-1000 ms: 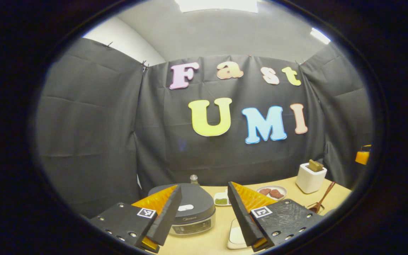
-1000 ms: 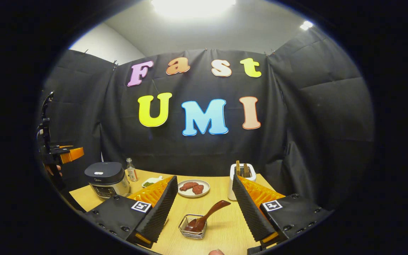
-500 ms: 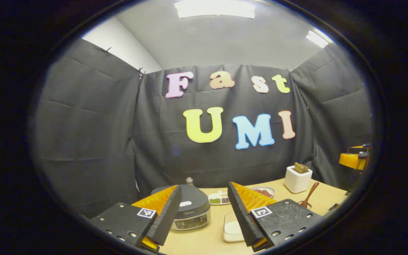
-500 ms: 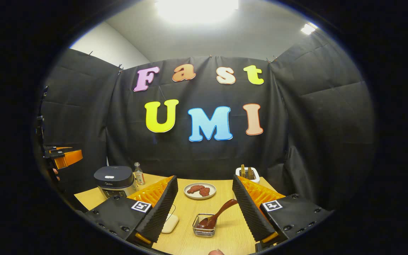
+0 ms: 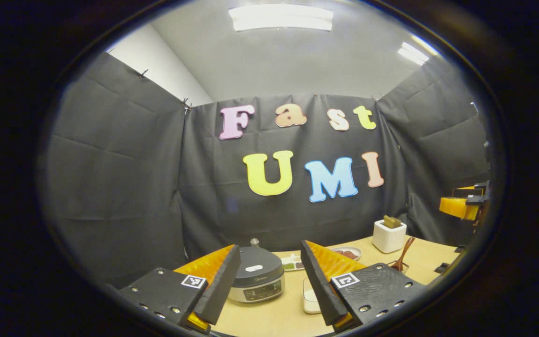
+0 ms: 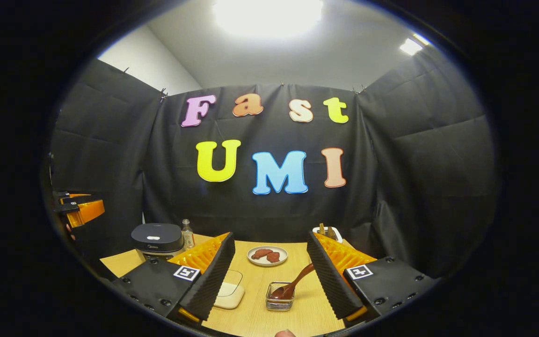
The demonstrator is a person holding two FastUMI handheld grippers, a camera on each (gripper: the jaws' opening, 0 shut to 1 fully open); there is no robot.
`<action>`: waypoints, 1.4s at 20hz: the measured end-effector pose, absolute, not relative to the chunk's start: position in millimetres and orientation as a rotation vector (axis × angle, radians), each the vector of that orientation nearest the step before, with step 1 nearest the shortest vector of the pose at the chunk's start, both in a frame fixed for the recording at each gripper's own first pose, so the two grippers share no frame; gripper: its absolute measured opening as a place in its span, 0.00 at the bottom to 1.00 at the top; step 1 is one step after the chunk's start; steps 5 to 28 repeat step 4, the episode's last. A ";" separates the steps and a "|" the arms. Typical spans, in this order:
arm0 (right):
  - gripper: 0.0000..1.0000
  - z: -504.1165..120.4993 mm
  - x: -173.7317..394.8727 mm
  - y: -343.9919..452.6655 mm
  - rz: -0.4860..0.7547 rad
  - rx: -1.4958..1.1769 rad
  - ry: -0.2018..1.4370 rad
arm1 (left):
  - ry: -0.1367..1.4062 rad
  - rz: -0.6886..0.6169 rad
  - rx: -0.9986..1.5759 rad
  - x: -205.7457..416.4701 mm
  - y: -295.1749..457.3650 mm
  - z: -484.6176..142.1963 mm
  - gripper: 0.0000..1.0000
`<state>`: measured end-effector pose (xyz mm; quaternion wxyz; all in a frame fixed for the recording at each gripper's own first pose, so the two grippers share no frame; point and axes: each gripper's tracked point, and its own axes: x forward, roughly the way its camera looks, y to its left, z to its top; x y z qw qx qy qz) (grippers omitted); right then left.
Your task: Close the left gripper, press the button to open the rice cooker; take a wooden spoon from the chopstick holder with the right hand, scoop a spoonful of rice and pour it into the rice cooker, then put the wooden spoon back into the chopstick holder.
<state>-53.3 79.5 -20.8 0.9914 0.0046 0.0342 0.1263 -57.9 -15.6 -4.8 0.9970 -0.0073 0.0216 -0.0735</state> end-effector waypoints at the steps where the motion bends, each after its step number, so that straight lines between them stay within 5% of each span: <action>1: 0.98 -18.8 -54.9 80.4 0.255 0.011 0.065 | 0.044 -0.146 -0.020 -60.4 -13.7 -3.2 0.81; 28: 0.98 -16.8 -56.5 84.4 0.260 0.018 0.052 | 0.048 -0.147 -0.025 -63.2 -12.2 -0.5 0.82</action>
